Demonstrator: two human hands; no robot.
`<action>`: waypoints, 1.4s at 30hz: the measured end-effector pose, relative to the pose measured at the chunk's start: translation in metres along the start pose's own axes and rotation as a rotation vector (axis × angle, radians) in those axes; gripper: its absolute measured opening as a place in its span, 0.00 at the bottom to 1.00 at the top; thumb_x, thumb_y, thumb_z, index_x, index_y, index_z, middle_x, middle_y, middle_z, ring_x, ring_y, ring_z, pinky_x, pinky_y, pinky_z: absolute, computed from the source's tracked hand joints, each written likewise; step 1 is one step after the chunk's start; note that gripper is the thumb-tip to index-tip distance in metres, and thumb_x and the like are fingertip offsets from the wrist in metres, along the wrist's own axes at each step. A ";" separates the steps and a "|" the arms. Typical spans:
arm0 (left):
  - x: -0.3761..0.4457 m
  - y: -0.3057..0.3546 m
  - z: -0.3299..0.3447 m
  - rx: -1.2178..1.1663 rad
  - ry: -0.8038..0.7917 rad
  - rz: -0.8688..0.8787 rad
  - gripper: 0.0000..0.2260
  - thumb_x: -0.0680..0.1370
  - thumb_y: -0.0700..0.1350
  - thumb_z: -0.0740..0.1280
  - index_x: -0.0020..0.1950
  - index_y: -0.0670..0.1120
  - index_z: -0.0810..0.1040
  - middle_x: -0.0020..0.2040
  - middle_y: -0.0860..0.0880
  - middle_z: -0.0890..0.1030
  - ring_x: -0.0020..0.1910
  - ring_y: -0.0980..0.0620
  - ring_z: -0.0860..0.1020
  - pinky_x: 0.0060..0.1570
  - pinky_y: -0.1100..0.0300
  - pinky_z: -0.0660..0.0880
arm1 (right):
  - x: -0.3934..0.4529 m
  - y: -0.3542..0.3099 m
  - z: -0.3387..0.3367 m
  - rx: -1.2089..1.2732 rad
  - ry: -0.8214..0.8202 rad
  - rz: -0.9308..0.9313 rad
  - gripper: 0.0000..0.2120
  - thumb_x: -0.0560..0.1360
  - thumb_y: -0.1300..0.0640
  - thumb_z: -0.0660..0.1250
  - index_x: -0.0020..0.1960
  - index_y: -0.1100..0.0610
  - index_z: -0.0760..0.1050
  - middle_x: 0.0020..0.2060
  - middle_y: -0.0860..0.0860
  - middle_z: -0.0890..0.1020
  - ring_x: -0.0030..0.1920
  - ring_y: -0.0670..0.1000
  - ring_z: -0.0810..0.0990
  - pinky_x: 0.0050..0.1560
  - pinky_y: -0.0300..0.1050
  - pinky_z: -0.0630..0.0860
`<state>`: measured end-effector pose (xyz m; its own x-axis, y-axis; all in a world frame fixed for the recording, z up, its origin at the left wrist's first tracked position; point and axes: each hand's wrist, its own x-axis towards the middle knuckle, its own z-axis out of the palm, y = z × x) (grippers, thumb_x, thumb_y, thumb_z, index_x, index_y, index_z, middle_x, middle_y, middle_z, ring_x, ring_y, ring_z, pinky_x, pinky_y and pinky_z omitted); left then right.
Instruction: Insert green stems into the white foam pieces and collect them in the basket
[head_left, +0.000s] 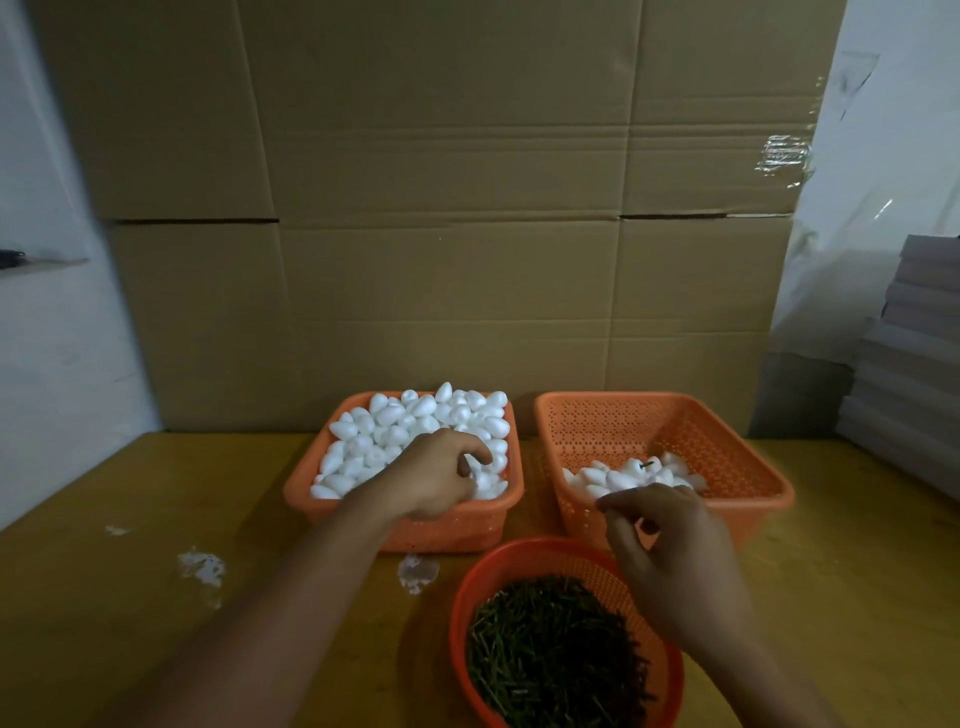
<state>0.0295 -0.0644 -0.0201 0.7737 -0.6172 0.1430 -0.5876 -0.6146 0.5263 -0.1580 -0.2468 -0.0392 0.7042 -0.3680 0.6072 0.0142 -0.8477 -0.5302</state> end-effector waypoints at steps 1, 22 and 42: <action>0.001 0.000 0.001 0.020 -0.009 0.004 0.13 0.79 0.43 0.69 0.62 0.53 0.80 0.44 0.57 0.79 0.56 0.56 0.77 0.56 0.63 0.69 | -0.004 -0.001 0.002 -0.006 -0.009 -0.015 0.07 0.73 0.59 0.72 0.46 0.49 0.86 0.38 0.42 0.83 0.43 0.47 0.78 0.42 0.50 0.77; -0.063 0.016 0.024 -0.278 0.693 0.165 0.04 0.74 0.45 0.75 0.43 0.48 0.82 0.37 0.57 0.83 0.40 0.60 0.82 0.41 0.68 0.77 | -0.022 -0.013 0.010 -0.156 -0.133 -0.160 0.07 0.75 0.51 0.68 0.51 0.45 0.83 0.43 0.38 0.81 0.49 0.41 0.74 0.44 0.41 0.76; -0.107 0.024 0.048 -0.620 0.435 0.444 0.11 0.73 0.45 0.71 0.54 0.56 0.81 0.52 0.52 0.84 0.54 0.50 0.83 0.53 0.60 0.80 | -0.023 -0.023 0.002 -0.199 -0.355 -0.261 0.09 0.77 0.47 0.66 0.55 0.42 0.81 0.45 0.37 0.82 0.47 0.40 0.76 0.48 0.40 0.77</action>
<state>-0.0786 -0.0365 -0.0627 0.6002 -0.4162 0.6830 -0.7190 0.0934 0.6888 -0.1734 -0.2181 -0.0422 0.8944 -0.0095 0.4473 0.1110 -0.9638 -0.2424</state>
